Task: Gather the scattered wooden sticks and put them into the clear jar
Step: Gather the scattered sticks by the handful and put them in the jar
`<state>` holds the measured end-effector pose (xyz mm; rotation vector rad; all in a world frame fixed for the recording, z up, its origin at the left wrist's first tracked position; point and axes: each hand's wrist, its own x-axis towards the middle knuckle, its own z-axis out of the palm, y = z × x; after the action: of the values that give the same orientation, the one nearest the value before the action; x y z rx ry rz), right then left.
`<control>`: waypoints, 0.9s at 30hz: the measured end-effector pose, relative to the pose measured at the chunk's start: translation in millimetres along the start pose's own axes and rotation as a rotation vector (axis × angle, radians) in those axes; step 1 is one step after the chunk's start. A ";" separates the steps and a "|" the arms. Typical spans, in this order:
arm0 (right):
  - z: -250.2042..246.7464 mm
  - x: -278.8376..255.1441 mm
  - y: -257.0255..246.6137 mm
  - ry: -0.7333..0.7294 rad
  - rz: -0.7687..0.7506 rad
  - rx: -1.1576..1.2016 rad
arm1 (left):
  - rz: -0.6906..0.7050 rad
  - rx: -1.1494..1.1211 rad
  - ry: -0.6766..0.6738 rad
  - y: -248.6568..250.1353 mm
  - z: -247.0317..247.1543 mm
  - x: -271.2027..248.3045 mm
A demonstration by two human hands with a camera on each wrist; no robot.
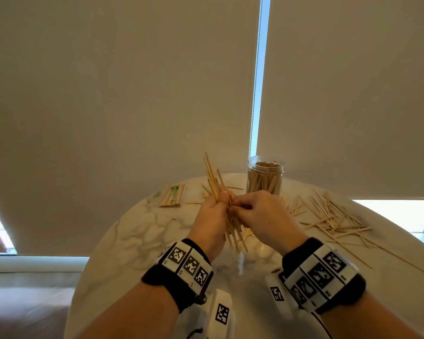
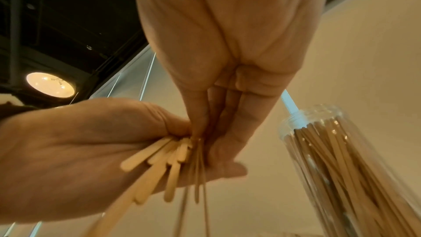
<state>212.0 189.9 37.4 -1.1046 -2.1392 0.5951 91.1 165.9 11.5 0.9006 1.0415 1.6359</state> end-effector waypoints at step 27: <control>-8.4 3.7 0.7 -0.221 -0.005 0.012 | 0.040 0.134 -0.102 5.0 25.0 -8.4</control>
<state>216.8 194.2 44.0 -1.0689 -2.3209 0.7575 114.3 162.4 24.5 1.0889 1.0781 1.5502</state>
